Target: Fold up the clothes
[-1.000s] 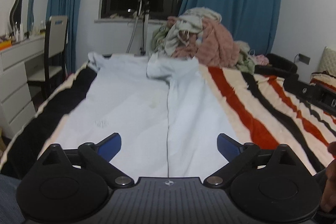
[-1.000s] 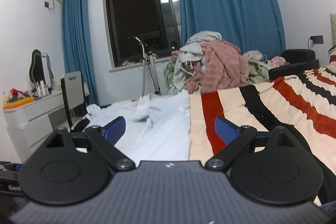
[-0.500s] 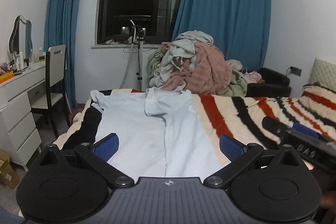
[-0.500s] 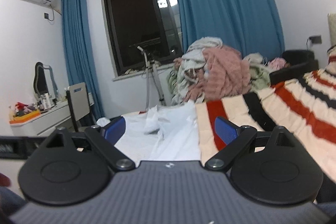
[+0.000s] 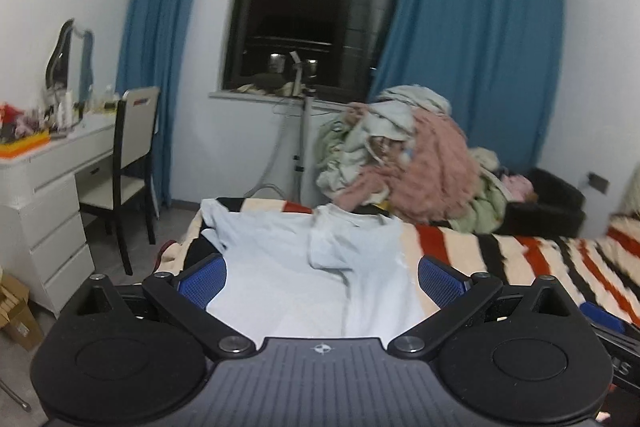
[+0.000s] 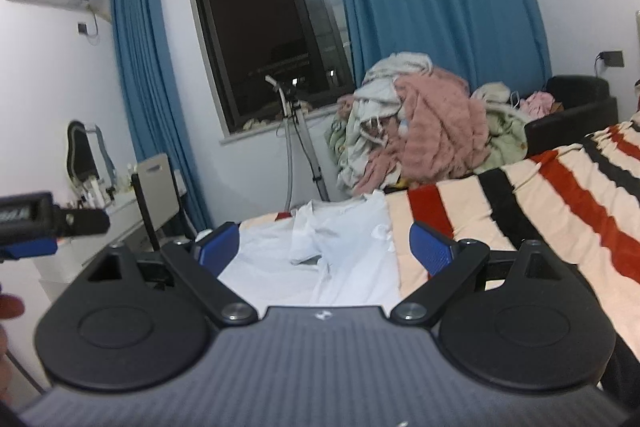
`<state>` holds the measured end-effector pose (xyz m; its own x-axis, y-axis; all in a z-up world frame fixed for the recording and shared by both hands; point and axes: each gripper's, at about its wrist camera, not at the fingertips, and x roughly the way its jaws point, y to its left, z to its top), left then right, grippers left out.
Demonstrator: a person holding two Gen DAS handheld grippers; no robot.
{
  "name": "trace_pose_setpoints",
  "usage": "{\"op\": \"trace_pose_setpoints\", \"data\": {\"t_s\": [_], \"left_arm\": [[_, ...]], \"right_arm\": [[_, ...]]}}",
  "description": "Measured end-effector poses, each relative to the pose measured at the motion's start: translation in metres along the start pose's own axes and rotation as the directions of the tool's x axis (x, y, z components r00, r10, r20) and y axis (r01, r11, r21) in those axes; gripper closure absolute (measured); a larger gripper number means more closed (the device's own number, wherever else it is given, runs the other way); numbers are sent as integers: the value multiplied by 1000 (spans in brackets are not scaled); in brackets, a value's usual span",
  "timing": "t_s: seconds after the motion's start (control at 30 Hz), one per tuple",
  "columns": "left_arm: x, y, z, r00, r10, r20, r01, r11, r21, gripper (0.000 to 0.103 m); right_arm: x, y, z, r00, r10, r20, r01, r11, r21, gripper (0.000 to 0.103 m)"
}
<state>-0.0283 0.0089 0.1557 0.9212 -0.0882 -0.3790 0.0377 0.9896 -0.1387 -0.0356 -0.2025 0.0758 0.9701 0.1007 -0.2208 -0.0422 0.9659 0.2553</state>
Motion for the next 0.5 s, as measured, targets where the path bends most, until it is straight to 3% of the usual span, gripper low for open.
{"op": "trace_pose_setpoints", "data": {"t_s": [0.13,0.27,0.37,0.5], "left_arm": [[55,56,-20,999,10,-31,-12,998,-61,0],[89,106,-44,999,47,4,-47,997,-64,0],[116,146,-61,994,105,8,-104,987,-119,0],[156,199,-76,982,190,-11,-186,949,-255,0]], "right_arm": [[62,24,-2,996,59,-66,-64,994,-87,10],[161,65,-20,980,121,-156,-149,972,-183,10],[249,104,-46,953,174,-247,-232,945,-230,11],[370,159,-87,909,236,-342,-338,899,-277,19]]}}
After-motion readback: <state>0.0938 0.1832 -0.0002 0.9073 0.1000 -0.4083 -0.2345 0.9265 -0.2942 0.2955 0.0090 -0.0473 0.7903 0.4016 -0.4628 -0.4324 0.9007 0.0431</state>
